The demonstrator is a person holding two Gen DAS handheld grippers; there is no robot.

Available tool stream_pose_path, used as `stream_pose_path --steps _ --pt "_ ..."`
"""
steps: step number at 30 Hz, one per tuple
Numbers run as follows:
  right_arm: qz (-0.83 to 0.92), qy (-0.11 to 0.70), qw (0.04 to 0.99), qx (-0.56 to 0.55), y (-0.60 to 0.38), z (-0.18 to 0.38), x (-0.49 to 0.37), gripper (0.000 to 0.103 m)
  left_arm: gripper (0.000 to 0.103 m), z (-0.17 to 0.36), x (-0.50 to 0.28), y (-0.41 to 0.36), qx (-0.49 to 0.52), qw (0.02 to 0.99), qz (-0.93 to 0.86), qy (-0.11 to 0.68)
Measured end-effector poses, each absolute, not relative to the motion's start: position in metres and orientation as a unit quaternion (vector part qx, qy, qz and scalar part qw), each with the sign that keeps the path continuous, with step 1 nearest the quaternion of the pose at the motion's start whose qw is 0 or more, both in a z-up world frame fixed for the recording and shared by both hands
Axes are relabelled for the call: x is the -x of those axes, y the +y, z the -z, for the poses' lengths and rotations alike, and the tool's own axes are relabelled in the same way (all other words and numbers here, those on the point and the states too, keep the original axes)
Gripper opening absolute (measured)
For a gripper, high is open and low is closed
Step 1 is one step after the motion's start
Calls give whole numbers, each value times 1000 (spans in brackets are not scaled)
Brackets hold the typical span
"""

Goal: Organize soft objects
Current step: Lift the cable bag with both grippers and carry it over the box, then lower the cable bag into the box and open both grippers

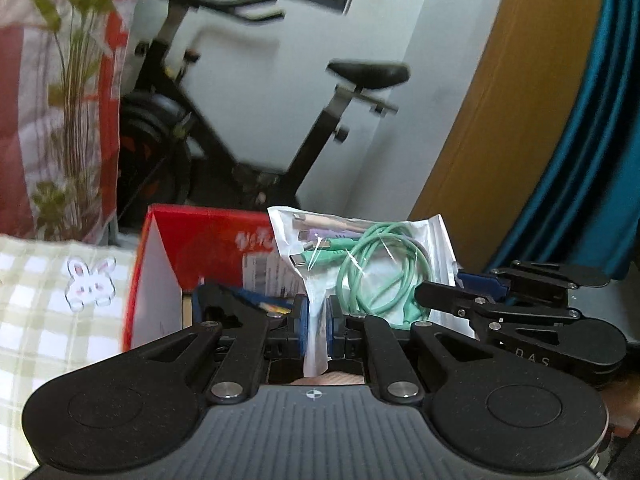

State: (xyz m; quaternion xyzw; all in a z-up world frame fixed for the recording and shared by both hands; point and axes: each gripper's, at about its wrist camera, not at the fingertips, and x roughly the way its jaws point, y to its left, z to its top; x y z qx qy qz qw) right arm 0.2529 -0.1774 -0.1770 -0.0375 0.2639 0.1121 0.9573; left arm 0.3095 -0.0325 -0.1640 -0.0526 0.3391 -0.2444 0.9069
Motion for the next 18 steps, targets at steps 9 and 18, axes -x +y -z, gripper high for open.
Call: stream_pose_path --steps 9,18 --pt "-87 332 939 15 -182 219 -283 21 12 192 -323 -44 18 892 235 387" --pt "-56 321 945 15 -188 221 -273 35 53 185 -316 -41 -7 903 231 364"
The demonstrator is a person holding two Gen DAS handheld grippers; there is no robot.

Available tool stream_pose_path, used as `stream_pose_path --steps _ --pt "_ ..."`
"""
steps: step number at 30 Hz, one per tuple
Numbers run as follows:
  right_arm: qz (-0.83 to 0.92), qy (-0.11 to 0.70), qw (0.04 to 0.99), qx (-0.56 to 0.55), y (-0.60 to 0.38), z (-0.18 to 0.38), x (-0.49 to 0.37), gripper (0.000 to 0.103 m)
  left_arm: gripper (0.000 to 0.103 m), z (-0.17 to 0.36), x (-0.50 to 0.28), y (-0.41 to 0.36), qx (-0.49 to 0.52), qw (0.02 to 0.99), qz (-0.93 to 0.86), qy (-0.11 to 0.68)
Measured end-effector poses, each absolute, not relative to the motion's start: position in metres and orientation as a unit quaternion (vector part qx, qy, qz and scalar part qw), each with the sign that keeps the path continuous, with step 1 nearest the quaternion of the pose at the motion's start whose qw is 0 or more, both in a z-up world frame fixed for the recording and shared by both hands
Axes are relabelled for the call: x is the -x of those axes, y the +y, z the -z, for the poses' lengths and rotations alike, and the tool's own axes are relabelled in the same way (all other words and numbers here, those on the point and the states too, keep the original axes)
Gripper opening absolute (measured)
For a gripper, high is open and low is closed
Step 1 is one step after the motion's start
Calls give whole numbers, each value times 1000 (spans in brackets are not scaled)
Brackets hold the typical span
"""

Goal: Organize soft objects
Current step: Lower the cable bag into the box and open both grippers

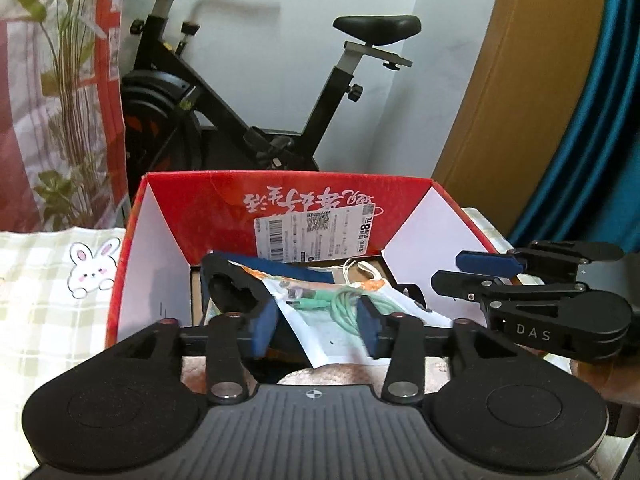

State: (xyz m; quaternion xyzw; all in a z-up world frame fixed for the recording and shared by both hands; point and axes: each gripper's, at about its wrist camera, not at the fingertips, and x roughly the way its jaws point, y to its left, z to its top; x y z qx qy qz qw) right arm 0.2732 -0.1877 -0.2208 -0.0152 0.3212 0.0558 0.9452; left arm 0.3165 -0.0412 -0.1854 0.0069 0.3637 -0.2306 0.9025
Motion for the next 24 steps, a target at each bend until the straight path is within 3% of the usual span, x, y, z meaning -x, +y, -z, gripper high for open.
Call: stream_pose_path --steps 3,5,10,24 --pt "-53 317 947 10 -190 215 -266 47 74 178 -309 -40 -15 907 229 352" --pt "-49 313 948 7 -190 211 -260 59 98 171 -302 -36 -15 913 227 339" --pt "-39 293 955 -4 -190 200 -237 101 101 154 -283 -29 -29 921 225 317" --pt "-30 256 966 -32 -182 178 -170 103 103 127 -222 12 -35 937 200 285"
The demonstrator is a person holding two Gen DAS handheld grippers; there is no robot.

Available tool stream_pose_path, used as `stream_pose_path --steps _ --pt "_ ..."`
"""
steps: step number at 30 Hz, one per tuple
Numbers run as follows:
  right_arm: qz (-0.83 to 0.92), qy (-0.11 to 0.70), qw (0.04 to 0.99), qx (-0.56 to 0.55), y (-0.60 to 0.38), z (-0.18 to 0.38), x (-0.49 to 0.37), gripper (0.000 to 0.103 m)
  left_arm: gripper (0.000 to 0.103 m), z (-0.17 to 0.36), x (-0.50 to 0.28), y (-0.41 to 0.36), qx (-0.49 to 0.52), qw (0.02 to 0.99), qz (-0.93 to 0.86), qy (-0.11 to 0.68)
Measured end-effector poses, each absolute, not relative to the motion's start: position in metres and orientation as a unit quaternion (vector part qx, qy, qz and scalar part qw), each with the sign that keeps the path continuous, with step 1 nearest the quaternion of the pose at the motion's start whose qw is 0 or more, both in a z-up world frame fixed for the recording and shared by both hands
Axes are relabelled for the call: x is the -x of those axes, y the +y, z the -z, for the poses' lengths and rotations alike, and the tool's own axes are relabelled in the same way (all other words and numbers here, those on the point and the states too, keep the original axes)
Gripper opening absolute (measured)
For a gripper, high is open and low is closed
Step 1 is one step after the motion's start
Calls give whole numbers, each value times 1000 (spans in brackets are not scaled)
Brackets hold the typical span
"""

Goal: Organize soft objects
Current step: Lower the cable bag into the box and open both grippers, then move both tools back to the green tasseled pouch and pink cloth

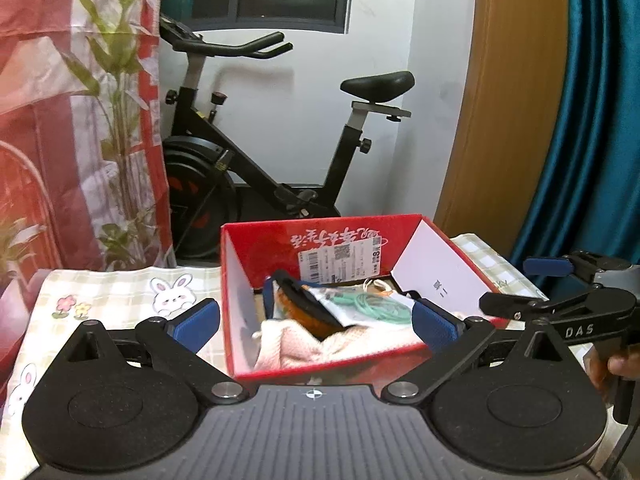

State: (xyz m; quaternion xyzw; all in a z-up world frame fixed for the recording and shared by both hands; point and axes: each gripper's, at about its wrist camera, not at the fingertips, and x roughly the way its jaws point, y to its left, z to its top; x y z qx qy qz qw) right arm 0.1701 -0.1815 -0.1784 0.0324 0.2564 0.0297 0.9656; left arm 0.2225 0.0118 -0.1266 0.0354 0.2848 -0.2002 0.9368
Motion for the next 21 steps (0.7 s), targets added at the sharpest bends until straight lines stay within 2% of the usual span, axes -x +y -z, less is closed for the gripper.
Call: stream_pose_path --steps 21 --pt "-20 221 974 -35 -161 192 -77 103 103 162 -149 56 -7 945 165 282"
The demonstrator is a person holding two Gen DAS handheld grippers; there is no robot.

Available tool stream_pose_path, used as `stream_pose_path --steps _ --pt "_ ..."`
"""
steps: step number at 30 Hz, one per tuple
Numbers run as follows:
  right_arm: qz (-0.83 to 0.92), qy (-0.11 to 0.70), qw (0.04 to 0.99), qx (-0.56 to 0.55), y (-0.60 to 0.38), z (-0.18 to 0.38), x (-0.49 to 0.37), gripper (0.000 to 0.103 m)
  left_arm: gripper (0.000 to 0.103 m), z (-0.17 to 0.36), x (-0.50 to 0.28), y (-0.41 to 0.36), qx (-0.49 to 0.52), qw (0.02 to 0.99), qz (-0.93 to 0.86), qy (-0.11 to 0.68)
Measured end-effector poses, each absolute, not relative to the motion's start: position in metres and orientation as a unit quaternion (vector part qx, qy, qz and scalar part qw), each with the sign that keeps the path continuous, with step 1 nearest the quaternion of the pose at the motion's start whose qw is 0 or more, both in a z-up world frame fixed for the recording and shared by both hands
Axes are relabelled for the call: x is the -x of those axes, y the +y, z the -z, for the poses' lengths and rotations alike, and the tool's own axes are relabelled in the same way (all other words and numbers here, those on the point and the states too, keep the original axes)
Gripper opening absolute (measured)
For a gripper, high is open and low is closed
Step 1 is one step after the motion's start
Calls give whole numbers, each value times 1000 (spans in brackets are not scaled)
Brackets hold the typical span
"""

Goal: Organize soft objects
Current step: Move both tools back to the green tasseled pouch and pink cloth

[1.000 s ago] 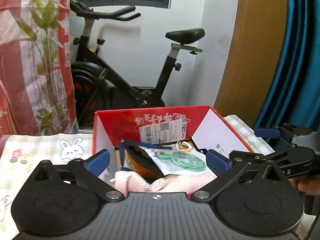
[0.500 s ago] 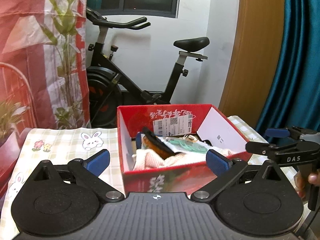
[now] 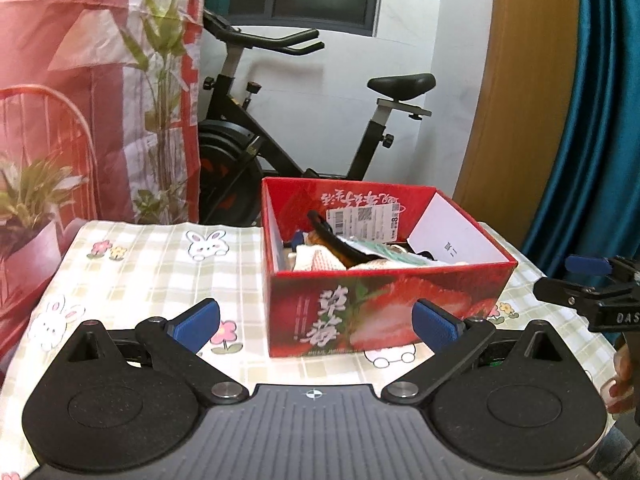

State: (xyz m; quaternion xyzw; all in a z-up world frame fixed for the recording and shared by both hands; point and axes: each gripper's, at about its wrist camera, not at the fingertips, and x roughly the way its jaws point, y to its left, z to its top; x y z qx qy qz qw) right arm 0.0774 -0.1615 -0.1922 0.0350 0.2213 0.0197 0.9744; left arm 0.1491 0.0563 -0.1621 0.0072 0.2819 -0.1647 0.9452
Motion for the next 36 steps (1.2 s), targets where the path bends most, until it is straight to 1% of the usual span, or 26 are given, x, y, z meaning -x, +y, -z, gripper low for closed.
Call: stream_pose_path --steps 5,14,25,33,36 --pt "-14 234 972 -31 -154 207 -60 103 103 175 -137 57 9 943 164 290" --pt "-17 260 965 -11 -137 234 -40 103 103 199 -117 49 -10 938 166 305" --pt "-40 297 954 14 -122 263 -26 103 103 220 -107 54 -7 933 155 325" --pt "-42 313 949 -9 -129 275 -30 102 103 232 -110 55 4 926 158 342" --pt "-37 311 949 -19 -134 276 -32 99 102 236 -112 54 7 923 162 349"
